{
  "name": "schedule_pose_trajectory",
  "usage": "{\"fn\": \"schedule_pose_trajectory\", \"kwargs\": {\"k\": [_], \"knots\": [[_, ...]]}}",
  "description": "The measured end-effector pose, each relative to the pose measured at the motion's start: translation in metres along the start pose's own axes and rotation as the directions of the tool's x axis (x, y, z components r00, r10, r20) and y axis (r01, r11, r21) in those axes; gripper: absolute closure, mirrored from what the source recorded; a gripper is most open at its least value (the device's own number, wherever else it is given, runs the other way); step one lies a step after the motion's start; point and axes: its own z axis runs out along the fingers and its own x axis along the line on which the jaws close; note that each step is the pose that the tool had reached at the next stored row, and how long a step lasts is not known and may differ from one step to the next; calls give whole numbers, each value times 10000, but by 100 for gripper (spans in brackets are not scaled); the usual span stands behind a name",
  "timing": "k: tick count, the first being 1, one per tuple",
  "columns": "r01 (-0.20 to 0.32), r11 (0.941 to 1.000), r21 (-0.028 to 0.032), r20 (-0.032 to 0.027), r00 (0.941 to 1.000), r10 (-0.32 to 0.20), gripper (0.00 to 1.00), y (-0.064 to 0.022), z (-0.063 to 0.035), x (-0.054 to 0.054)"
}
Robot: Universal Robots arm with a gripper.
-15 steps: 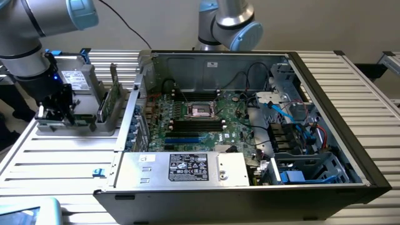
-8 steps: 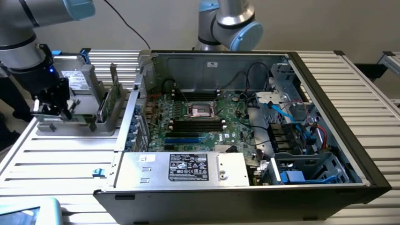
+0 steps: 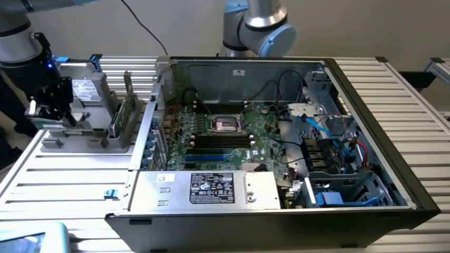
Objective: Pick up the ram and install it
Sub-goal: 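Pick up the ram and move it above insertion slot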
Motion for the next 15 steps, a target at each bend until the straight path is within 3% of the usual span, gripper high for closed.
{"fn": "schedule_pose_trajectory", "kwargs": {"k": [10,15], "knots": [[1,10000,0,0,10000,-1,86,-33,-453,-4],[0,10000,0,6,10000,0,86,-170,-679,-8]]}}
